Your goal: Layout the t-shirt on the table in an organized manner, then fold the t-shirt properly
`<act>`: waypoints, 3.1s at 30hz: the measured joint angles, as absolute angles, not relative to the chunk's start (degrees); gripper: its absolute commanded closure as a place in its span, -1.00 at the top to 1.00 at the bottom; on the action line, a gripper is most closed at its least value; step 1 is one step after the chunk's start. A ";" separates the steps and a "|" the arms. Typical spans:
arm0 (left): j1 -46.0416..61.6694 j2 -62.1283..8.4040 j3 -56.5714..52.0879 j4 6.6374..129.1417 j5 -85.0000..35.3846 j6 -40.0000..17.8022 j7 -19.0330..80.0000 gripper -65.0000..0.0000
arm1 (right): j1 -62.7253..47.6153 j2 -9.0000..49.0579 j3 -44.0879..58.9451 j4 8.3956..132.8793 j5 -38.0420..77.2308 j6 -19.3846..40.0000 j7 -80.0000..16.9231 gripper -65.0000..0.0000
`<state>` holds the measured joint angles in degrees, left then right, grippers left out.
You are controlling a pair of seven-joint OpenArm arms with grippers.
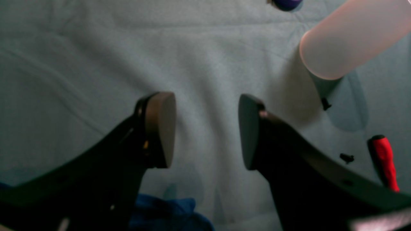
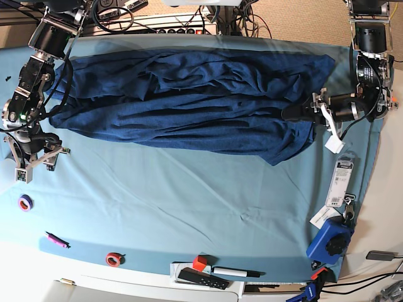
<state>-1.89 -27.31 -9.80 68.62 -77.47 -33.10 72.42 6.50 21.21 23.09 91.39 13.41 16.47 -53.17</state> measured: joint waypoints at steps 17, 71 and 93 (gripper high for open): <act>-0.86 -29.08 -8.45 68.53 -80.60 -34.76 75.33 -0.12 | 6.50 21.21 23.09 91.39 13.41 16.49 -53.34 -0.04; 2.59 -27.75 -4.16 77.62 -72.90 -30.87 65.49 -0.13 | 6.50 21.21 23.09 91.39 13.41 16.49 -54.65 -0.05; 4.82 -19.18 -20.25 77.54 -67.57 -29.56 62.89 -0.13 | 6.50 21.21 23.09 91.39 13.39 15.38 -54.85 -0.05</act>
